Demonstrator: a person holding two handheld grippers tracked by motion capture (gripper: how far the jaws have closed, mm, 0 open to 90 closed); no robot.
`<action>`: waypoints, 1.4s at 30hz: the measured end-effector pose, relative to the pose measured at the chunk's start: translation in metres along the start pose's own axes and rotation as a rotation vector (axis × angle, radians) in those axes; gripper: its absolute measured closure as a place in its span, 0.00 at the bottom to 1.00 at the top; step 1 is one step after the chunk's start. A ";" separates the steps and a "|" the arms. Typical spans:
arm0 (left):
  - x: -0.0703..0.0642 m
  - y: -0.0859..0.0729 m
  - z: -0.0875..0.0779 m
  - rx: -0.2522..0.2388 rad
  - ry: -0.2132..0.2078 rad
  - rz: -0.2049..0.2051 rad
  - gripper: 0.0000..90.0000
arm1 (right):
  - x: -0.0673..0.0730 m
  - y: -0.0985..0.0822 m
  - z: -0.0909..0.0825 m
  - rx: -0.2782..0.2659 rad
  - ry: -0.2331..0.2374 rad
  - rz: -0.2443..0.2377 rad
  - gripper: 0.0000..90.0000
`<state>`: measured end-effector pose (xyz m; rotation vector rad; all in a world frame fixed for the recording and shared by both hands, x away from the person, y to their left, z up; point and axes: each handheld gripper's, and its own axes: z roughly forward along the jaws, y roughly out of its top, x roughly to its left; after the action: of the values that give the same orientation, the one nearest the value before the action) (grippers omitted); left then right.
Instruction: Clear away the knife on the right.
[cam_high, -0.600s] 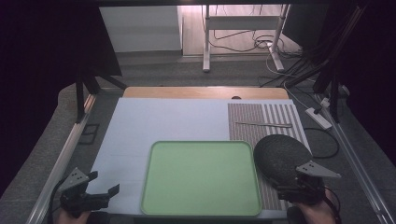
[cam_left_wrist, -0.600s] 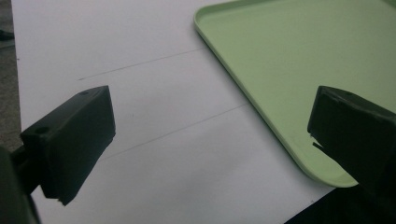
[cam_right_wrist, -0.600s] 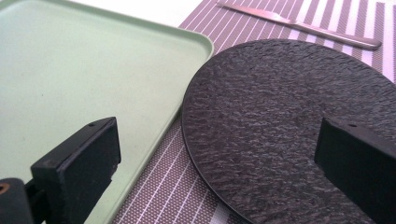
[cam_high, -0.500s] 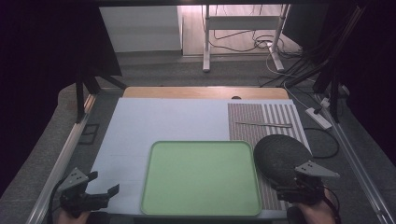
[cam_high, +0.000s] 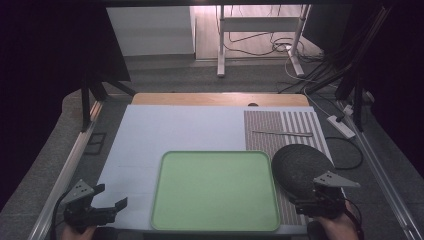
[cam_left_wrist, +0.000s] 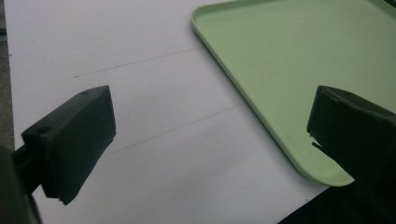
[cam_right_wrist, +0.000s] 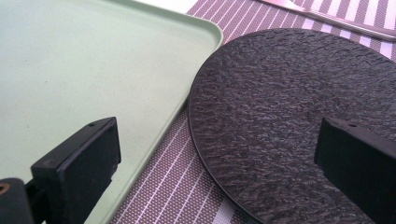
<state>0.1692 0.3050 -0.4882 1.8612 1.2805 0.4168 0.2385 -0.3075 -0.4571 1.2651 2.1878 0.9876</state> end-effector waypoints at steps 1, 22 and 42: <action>0.000 0.000 0.000 0.001 0.000 0.001 0.02 | 0.000 0.000 0.000 0.003 -0.003 -0.001 0.01; 0.001 0.000 0.000 0.004 -0.002 -0.011 0.02 | -0.006 0.011 0.012 0.034 0.007 -0.034 0.01; 0.001 0.000 0.001 0.009 -0.005 -0.010 0.02 | -0.025 0.031 0.038 0.004 0.061 -0.064 0.01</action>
<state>0.1706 0.3057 -0.4887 1.8616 1.2893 0.4016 0.2939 -0.3046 -0.4585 1.1735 2.2625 1.0090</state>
